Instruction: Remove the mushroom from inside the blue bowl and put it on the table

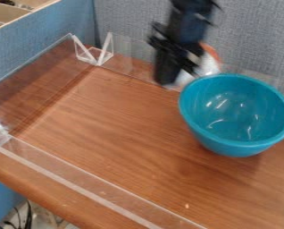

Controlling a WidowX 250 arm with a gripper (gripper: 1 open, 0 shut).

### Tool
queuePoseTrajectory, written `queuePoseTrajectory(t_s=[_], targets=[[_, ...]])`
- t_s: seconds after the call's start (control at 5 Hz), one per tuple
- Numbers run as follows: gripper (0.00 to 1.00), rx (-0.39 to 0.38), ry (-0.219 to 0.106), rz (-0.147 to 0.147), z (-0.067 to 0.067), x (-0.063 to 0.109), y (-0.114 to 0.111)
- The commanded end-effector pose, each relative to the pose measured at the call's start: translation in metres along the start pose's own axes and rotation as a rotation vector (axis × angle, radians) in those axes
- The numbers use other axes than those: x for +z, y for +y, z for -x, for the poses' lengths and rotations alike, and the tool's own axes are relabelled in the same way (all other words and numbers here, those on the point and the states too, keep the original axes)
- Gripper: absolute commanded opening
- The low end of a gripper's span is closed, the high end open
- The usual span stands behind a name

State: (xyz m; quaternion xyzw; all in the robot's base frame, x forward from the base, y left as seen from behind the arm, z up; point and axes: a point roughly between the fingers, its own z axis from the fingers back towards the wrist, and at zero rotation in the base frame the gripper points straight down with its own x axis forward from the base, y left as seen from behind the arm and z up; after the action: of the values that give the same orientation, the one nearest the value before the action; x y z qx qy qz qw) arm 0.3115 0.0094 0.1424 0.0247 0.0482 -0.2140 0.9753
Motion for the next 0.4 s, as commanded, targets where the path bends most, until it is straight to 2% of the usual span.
queuePoseTrajectory(t_s=[0.0, 0.2], targets=[[0.0, 0.054, -0.038, -0.028, 0.041, 0.018, 0.035], [0.0, 0.085, -0.016, -0.017, 0.069, 0.008, 0.053]])
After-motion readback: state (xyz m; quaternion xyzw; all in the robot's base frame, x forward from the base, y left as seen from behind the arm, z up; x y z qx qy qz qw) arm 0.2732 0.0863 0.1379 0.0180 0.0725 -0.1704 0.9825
